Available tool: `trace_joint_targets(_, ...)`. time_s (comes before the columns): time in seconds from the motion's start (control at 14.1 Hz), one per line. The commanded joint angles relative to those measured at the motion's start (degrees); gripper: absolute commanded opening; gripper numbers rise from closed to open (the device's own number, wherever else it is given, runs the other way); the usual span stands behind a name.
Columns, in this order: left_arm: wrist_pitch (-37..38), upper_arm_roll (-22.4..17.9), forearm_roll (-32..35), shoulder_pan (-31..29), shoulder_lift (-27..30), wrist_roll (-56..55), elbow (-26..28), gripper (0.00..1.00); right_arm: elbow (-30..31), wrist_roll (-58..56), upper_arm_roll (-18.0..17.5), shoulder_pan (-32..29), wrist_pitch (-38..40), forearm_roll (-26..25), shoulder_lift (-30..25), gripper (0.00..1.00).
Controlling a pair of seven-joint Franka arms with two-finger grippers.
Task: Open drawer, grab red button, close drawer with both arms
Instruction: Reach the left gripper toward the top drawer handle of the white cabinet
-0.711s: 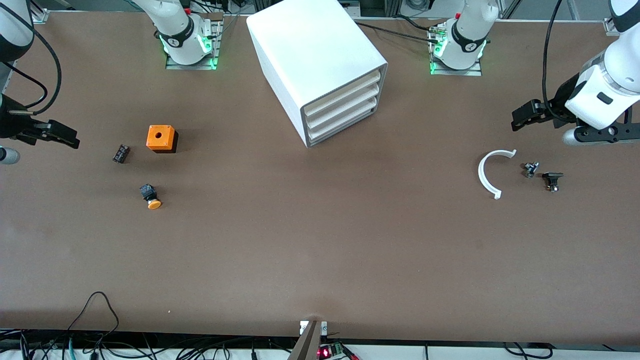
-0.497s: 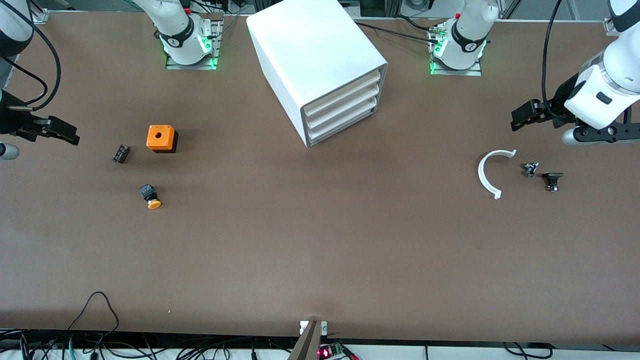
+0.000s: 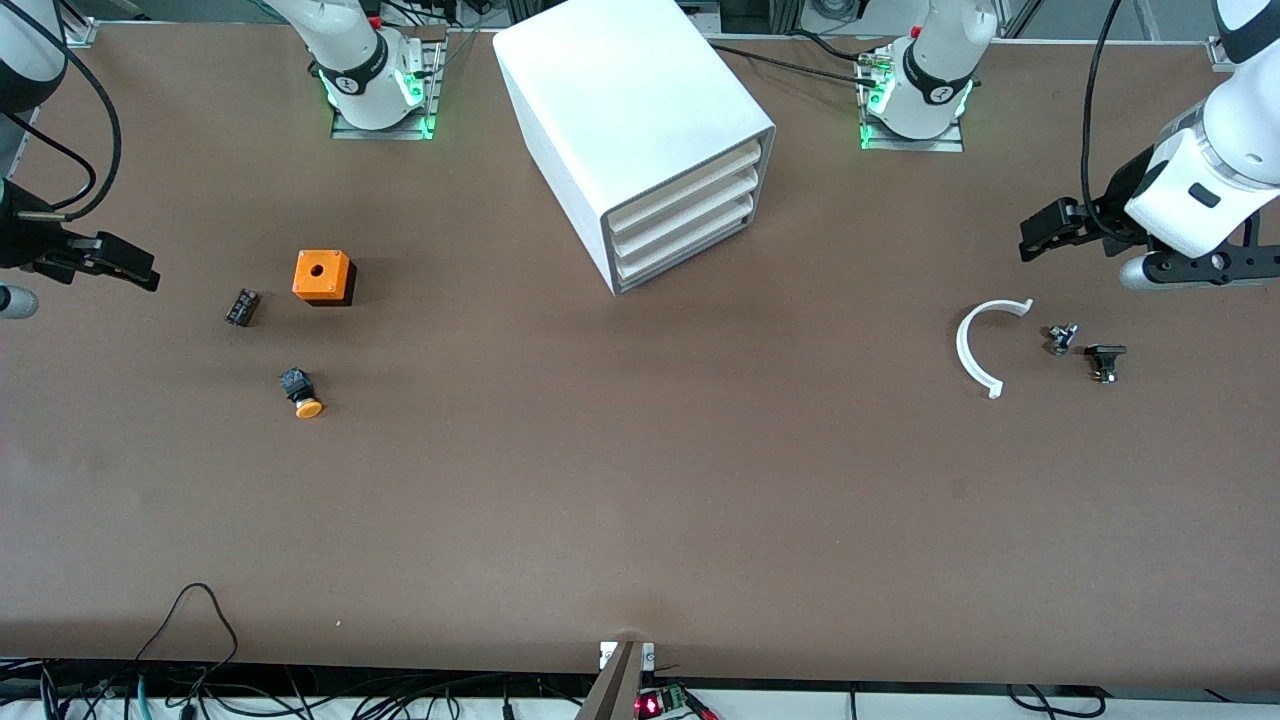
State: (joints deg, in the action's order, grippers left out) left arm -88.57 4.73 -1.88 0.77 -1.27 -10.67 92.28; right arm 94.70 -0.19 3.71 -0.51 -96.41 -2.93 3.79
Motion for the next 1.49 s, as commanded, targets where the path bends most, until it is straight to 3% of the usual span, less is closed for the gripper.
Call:
trace_joint_targets(0.0, 0.50, 0.02, 0.83, 0.11, -0.49, 1.18, -1.49, 1.00, 1.45, -0.16, -0.37, -0.46, -1.06, 0.38, -1.51, 1.00)
trace_joint_targets(0.43, 1.20, 0.98, 1.53, 0.46, -3.82, 0.39, -2.29, 1.00, 1.27, 0.01, -0.28, -0.46, -0.80, 0.82, -1.33, 1.00)
trace_joint_targets(0.71, 1.04, 0.90, 0.22, -0.32, -11.12, 1.52, -2.46, 1.00, 1.27, -0.34, -0.19, -0.46, -0.80, 0.91, -1.24, 1.00)
trace_joint_targets(0.99, -1.16, 1.07, -10.13, 0.90, -18.75, 1.79, -0.45, 1.00, 1.27, -0.87, -0.19, -0.46, -0.89, 0.91, -0.98, 1.00)
trace_joint_targets(1.42, -8.46, 4.31, -35.78, 1.87, -21.23, 6.61, 16.76, 1.00, 1.19, -0.78, -0.19, -0.46, -0.71, 1.09, -0.71, 1.00)
